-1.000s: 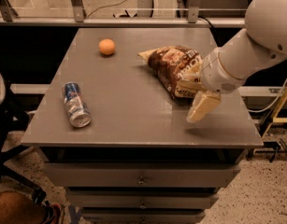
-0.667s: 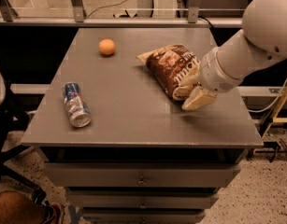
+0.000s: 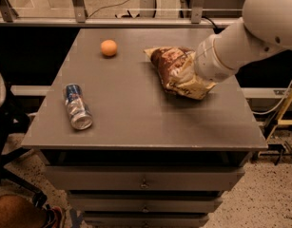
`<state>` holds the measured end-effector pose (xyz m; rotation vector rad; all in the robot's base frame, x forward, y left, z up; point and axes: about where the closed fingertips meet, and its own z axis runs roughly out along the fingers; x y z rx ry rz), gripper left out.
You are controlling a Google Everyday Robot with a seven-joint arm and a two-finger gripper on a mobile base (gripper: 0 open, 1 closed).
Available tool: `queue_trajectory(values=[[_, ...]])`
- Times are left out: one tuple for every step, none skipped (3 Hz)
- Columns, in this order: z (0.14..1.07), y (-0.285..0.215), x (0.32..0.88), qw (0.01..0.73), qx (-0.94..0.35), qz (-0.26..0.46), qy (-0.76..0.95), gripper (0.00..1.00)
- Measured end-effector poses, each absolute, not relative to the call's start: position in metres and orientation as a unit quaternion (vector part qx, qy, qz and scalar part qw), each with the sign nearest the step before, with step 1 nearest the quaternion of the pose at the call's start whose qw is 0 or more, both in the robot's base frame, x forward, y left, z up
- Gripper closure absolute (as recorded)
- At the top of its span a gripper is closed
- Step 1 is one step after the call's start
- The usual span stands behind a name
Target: Move brown chip bag near redbull can
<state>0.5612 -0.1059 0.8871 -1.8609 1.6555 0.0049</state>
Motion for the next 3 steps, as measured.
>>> queue_trajectory(values=[[0.92, -0.072, 0.58, 0.362, -0.72, -0.003, 0.592, 1.0], [0.92, -0.072, 0.58, 0.362, -0.72, -0.003, 0.592, 1.0], [0.925, -0.038, 0.587, 0.363, -0.752, 0.003, 0.55, 1.0]])
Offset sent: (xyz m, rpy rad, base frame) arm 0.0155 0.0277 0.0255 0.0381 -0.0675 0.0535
